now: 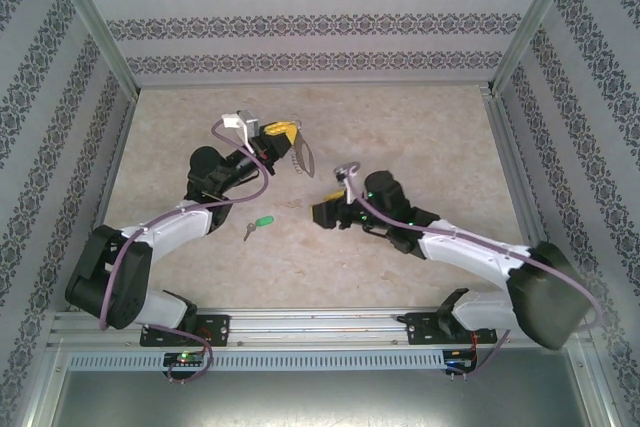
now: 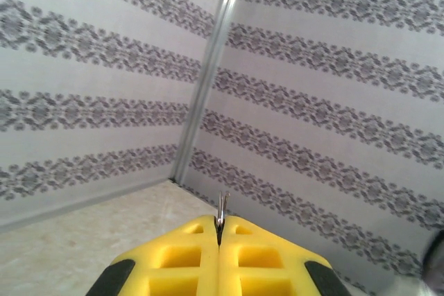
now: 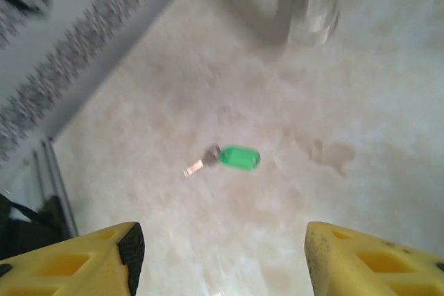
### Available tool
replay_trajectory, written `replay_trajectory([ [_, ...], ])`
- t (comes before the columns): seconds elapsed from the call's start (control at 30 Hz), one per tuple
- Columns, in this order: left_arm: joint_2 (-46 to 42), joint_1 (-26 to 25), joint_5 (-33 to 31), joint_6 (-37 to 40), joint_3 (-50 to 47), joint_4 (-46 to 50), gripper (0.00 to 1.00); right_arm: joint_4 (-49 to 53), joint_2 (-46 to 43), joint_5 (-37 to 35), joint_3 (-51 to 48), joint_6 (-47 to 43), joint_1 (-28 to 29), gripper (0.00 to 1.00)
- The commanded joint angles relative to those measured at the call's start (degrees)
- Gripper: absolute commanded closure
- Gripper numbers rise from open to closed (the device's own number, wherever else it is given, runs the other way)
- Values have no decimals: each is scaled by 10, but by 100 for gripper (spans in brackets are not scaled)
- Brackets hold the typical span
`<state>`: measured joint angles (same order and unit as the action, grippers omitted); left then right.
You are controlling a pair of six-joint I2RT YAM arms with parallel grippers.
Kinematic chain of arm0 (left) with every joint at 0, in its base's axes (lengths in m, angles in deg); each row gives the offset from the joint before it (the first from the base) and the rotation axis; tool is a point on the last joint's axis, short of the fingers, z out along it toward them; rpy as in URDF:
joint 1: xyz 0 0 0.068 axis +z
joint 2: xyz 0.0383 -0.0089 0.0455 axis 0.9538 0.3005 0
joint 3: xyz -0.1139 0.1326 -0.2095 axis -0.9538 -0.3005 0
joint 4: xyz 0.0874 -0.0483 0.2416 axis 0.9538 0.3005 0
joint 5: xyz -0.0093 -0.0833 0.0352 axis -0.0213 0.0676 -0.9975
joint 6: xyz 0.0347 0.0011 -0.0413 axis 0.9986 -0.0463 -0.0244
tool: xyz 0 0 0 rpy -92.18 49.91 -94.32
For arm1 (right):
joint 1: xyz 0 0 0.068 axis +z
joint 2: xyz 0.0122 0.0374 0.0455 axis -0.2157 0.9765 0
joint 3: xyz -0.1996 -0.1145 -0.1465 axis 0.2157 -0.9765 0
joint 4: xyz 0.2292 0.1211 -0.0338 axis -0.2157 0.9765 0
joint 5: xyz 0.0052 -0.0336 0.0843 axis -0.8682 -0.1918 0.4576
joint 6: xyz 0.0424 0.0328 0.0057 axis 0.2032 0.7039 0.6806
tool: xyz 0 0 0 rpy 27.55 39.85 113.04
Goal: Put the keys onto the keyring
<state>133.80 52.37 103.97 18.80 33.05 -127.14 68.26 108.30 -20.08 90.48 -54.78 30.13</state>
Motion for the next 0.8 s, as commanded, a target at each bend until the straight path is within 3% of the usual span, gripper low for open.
replay_trajectory([
  [0.0,20,28,-9,-17,28,-75,100,28,51,-71,31,-41,40,38],
  [0.3,34,69,-8,-45,41,-94,100,59,189,-101,130,-115,102,45],
  [0.77,31,113,17,-68,55,-89,100,131,375,-25,325,-230,108,45],
])
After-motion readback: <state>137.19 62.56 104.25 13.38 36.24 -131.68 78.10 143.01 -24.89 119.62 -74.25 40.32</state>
